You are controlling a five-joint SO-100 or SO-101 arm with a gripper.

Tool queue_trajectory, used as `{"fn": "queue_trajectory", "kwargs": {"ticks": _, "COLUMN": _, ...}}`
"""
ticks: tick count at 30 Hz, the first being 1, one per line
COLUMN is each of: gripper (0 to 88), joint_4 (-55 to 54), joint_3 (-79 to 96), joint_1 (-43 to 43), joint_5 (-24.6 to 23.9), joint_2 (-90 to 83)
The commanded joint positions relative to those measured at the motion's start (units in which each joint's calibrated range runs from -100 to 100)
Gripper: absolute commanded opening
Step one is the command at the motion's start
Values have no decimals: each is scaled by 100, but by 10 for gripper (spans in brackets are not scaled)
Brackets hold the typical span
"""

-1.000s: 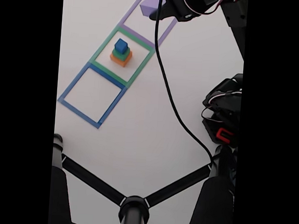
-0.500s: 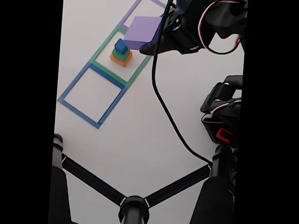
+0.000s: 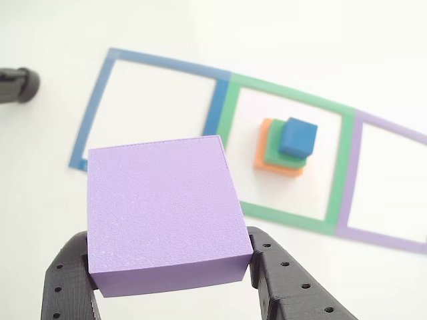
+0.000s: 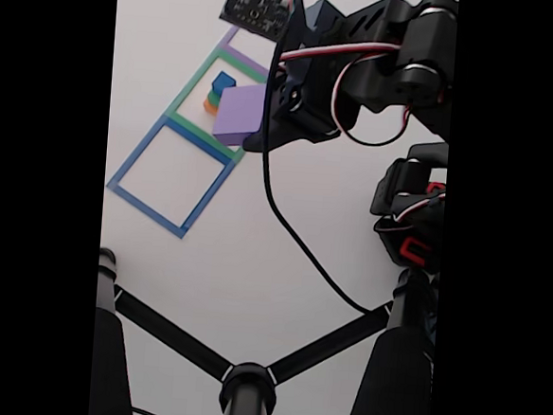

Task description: Tower of hanoi

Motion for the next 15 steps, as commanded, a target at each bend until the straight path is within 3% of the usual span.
{"fn": "queue_trajectory", "kwargs": {"ticks": 1, "gripper": 141, "joint_4": -1964, "joint_3": 2048, "joint_1": -42, "joint_5": 0, "joint_2": -472}}
{"fn": "queue_trajectory", "kwargs": {"ticks": 8, "gripper": 145, "joint_4": -5590, "joint_3": 4847, "joint_1": -164, "joint_5": 0, "joint_2": -319}}
{"fn": "queue_trajectory", "kwargs": {"ticks": 15, "gripper": 147, "joint_4": -8495, "joint_3": 6110, "joint_1": -316, "joint_5": 0, "joint_2": 690}}
